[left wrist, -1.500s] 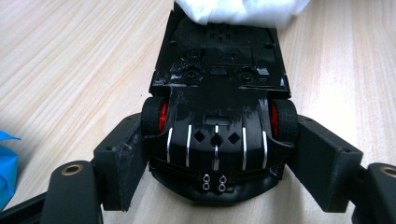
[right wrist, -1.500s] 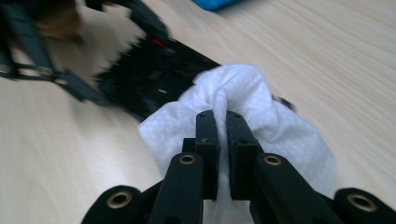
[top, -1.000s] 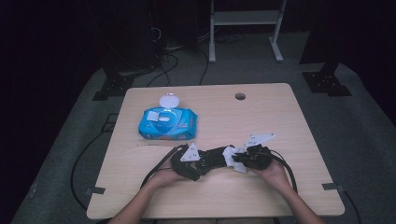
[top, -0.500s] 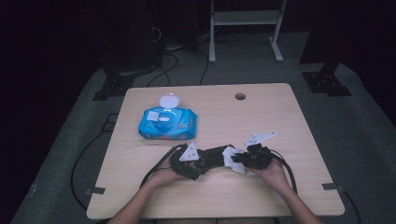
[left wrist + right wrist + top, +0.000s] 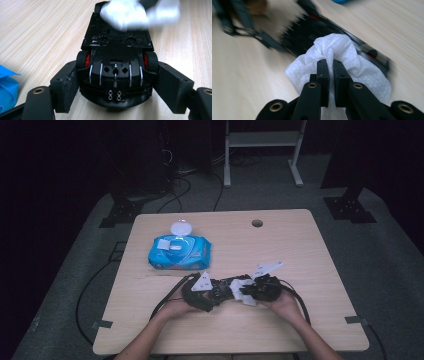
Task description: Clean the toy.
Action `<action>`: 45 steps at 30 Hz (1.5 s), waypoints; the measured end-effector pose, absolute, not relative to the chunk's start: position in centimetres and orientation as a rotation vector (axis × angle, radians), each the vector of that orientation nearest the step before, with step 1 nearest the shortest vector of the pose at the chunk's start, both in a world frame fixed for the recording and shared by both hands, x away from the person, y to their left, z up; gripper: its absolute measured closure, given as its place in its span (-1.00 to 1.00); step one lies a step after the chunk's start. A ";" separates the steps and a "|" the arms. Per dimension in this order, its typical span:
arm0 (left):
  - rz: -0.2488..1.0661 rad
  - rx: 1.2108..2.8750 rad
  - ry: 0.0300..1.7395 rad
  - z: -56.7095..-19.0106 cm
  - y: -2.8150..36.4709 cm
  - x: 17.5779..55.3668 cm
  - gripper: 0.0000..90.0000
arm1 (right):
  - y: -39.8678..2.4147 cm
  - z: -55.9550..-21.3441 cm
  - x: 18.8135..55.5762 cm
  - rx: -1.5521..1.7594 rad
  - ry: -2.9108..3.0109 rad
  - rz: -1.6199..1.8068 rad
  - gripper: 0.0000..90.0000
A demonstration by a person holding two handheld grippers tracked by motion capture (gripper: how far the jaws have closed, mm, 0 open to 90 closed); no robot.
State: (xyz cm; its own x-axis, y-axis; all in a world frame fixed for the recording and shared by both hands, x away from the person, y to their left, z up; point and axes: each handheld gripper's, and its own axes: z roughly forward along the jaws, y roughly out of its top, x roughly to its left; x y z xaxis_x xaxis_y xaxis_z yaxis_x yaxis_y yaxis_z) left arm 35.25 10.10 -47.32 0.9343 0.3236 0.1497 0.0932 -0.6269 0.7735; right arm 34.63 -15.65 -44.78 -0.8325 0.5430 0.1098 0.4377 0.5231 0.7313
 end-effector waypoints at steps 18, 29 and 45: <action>0.343 2.238 0.290 -47.3 10.2 35.4 -0.46 | -17.3 -45.0 39.1 1.054 2.480 1.161 0.88; 0.346 2.251 0.299 -47.5 10.1 35.3 -0.46 | -14.8 -44.4 36.7 0.894 2.637 1.226 0.87; 0.103 2.158 0.448 -47.3 10.9 36.8 -0.62 | -16.8 -45.3 35.1 0.813 2.661 1.201 0.88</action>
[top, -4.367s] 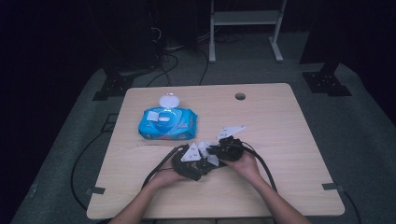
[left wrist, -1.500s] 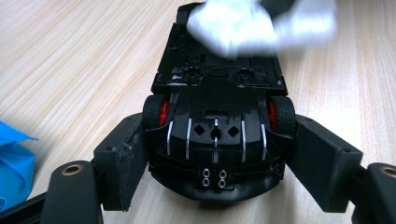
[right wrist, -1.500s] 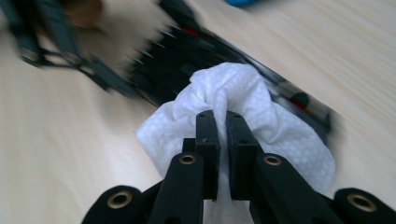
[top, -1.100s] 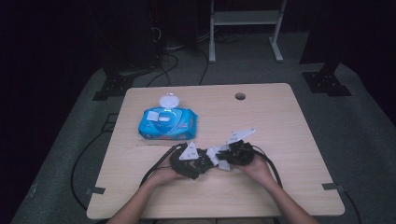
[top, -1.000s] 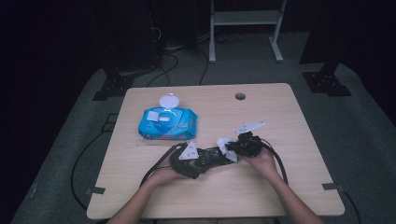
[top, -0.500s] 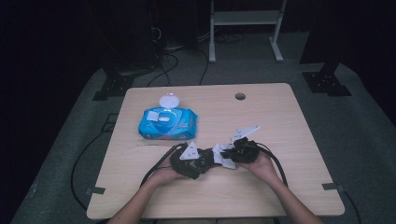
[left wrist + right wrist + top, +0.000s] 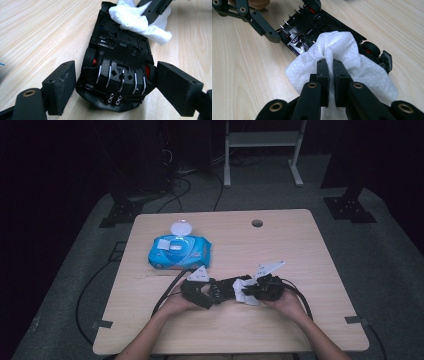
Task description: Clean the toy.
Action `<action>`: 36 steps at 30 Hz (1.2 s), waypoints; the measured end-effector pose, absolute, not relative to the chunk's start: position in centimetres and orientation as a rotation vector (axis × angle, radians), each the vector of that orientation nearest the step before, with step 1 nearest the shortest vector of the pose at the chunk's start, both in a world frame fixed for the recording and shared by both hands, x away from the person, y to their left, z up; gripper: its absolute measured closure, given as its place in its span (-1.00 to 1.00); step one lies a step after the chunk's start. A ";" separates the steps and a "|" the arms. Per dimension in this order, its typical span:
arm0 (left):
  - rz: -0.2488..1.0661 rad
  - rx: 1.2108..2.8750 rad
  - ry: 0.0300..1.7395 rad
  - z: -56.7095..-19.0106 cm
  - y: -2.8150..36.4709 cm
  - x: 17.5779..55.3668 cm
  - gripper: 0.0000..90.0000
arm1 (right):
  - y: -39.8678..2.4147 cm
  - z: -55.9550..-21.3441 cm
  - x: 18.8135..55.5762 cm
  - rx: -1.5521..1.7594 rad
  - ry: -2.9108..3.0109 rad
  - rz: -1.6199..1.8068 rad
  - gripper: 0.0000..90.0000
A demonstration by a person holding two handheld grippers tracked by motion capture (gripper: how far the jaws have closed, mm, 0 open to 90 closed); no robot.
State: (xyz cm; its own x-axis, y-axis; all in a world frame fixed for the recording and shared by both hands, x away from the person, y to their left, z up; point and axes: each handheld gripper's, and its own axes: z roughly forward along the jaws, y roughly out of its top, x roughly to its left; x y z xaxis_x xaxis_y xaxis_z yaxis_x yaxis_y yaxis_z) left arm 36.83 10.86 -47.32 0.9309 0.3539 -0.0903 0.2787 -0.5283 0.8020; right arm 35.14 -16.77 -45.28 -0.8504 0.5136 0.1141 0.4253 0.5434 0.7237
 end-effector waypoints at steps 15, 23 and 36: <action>-0.035 2.089 0.578 -47.4 11.6 37.9 -0.65 | -16.7 -45.5 34.4 0.725 2.665 1.215 0.89; -0.163 2.053 0.681 -48.1 11.7 38.6 -0.65 | -16.7 -45.6 34.2 0.698 2.650 1.210 0.89; -0.047 2.087 0.626 -47.8 11.0 37.7 -0.58 | -16.9 -45.8 33.6 0.692 2.629 1.229 0.89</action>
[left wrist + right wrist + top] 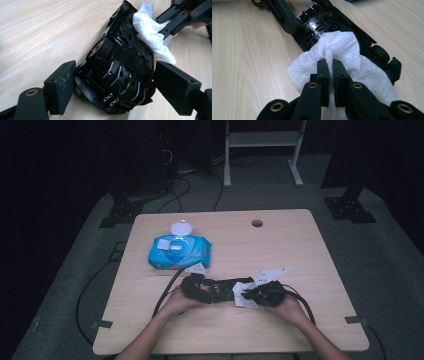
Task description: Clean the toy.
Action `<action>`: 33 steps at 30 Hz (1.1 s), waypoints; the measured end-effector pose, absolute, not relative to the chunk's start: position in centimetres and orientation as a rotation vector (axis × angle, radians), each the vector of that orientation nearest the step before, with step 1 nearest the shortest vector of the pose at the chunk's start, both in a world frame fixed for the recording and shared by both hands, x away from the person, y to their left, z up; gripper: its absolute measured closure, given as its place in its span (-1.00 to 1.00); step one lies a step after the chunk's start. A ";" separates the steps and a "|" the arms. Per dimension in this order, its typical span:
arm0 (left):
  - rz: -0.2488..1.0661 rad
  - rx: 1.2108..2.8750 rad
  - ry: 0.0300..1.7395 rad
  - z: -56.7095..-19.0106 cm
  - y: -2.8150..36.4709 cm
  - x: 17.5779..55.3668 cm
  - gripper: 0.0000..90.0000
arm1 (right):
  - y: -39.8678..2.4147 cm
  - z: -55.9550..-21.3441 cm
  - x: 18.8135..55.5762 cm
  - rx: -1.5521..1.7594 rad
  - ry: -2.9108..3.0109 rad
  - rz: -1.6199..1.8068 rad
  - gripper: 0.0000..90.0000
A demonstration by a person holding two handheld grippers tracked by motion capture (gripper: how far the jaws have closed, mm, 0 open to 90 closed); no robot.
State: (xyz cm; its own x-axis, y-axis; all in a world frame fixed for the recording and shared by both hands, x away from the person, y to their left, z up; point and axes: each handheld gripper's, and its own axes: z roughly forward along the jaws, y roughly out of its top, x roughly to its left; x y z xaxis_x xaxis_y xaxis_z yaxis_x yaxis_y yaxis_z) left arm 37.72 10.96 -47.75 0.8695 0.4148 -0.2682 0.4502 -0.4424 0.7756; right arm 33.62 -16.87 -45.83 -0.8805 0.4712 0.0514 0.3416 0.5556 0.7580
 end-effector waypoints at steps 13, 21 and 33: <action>0.333 2.145 0.436 -47.2 9.9 35.8 -0.57 | -16.8 -46.2 33.4 0.703 2.605 1.245 0.89; 0.515 2.164 0.332 -47.2 9.3 34.5 -0.57 | -16.7 -46.4 33.3 0.707 2.610 1.235 0.89; 0.532 2.085 0.263 -46.7 10.5 33.9 -0.12 | -16.5 -47.2 33.5 0.728 2.636 1.145 0.89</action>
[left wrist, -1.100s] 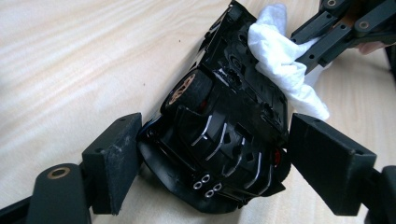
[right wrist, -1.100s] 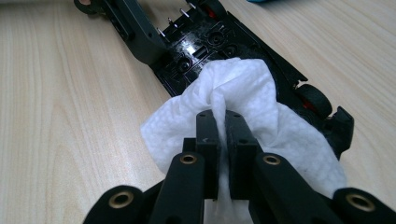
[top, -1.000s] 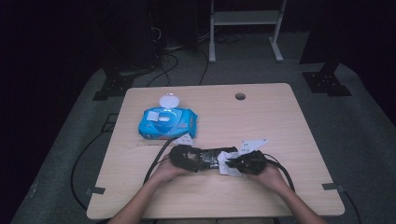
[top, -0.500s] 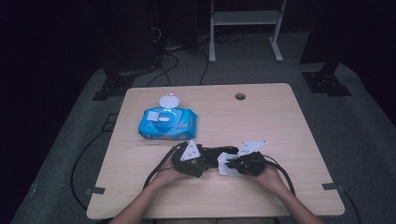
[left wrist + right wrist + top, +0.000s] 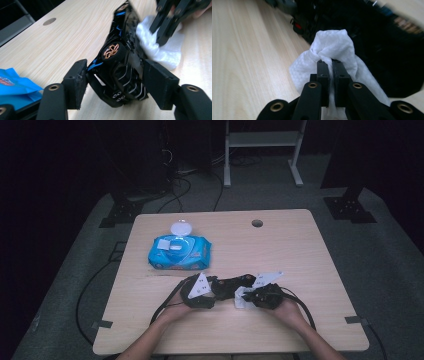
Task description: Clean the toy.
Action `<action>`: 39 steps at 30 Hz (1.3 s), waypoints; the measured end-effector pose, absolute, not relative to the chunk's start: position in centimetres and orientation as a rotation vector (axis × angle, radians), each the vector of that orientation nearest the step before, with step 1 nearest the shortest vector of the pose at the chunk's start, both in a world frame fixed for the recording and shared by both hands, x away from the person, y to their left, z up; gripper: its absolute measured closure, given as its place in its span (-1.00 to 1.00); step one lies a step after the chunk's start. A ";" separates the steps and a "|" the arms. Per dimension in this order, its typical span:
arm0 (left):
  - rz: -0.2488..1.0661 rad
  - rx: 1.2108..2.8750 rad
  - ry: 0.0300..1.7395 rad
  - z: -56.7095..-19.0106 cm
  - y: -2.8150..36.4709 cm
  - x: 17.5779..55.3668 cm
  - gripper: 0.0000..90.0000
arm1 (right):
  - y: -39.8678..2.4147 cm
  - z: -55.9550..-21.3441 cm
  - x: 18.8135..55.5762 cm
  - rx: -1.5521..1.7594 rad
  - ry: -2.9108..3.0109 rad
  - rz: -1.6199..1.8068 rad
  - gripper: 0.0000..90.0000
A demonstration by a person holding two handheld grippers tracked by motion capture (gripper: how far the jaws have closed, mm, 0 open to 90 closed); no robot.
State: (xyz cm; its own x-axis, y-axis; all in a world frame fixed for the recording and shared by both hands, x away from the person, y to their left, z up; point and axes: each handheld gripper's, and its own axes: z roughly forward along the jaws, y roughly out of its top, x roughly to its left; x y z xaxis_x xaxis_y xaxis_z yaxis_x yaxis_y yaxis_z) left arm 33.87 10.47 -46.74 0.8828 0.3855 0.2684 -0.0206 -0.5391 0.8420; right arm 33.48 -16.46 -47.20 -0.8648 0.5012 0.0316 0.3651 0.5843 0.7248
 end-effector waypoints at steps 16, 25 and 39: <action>0.387 2.093 0.267 -47.2 9.6 33.9 0.25 | -17.1 -44.6 32.9 0.734 2.574 1.343 0.89; 0.363 2.083 0.289 -47.2 9.6 33.9 0.27 | -12.6 -41.5 33.7 0.685 2.583 1.426 0.89; 0.354 2.079 0.293 -47.3 9.7 34.1 0.28 | -14.5 -42.4 35.9 0.904 2.502 1.340 0.89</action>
